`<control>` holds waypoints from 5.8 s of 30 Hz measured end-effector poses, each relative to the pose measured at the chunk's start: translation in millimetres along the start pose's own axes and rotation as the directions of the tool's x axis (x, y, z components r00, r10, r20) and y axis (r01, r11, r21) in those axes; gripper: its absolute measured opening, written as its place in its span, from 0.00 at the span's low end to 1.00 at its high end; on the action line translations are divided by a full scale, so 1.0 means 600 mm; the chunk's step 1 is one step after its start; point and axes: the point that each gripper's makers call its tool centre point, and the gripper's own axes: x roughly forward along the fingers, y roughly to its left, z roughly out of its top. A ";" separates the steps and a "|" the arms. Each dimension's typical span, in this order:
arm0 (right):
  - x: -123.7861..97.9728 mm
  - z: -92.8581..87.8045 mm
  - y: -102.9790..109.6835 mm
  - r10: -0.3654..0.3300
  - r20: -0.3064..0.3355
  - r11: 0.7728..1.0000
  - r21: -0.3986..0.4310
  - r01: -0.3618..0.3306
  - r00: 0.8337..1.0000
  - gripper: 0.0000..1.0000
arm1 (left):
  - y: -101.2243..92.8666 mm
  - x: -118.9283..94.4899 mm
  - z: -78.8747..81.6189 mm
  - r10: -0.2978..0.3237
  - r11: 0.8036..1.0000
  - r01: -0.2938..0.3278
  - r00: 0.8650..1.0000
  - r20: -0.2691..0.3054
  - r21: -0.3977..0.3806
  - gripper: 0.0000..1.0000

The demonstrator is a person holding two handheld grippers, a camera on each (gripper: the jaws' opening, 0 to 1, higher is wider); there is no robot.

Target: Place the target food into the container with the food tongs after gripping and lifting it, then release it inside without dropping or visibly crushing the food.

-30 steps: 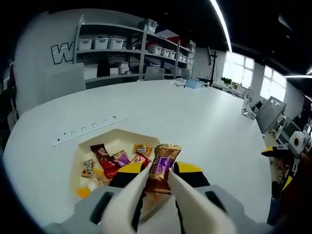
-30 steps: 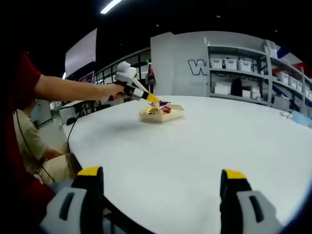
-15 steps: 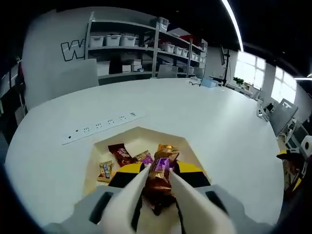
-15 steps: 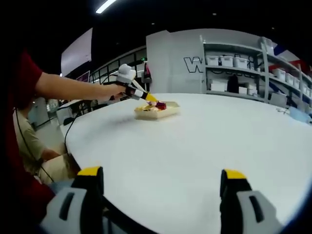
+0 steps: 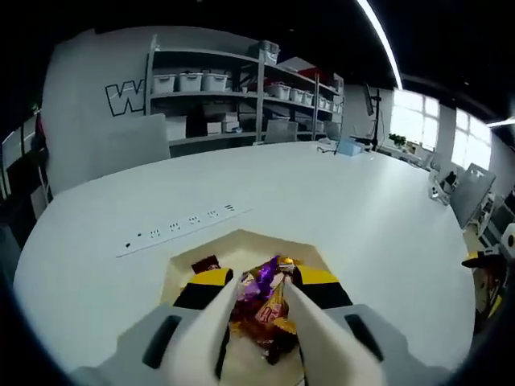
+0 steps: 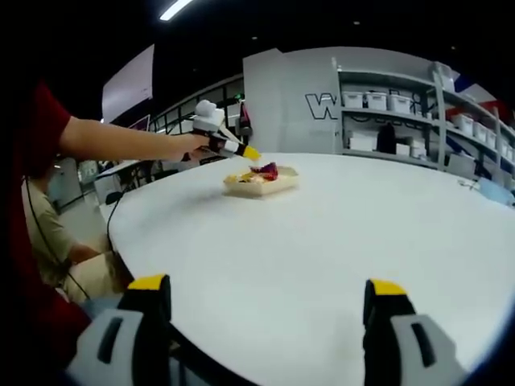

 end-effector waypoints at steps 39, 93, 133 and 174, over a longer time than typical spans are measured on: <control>-0.011 0.038 0.078 0.064 0.024 0.992 -0.110 -0.061 0.998 0.99 | -0.073 -0.151 -0.011 -0.069 0.998 0.068 0.996 0.053 0.007 0.28; 0.078 0.034 0.181 0.242 -0.019 0.929 -0.285 -0.237 0.970 0.76 | -0.182 -0.279 -0.164 -0.251 0.960 0.267 0.953 0.169 -0.080 0.28; 0.139 0.062 0.263 0.490 0.005 0.783 -0.442 -0.438 0.872 0.15 | -0.301 -0.282 -0.194 -0.535 0.838 0.546 0.824 0.187 -0.007 0.28; 0.120 0.041 0.259 0.666 -0.124 0.666 -0.345 -0.661 0.736 0.00 | -0.288 -0.290 -0.234 -0.617 0.787 0.610 0.778 0.115 0.094 0.27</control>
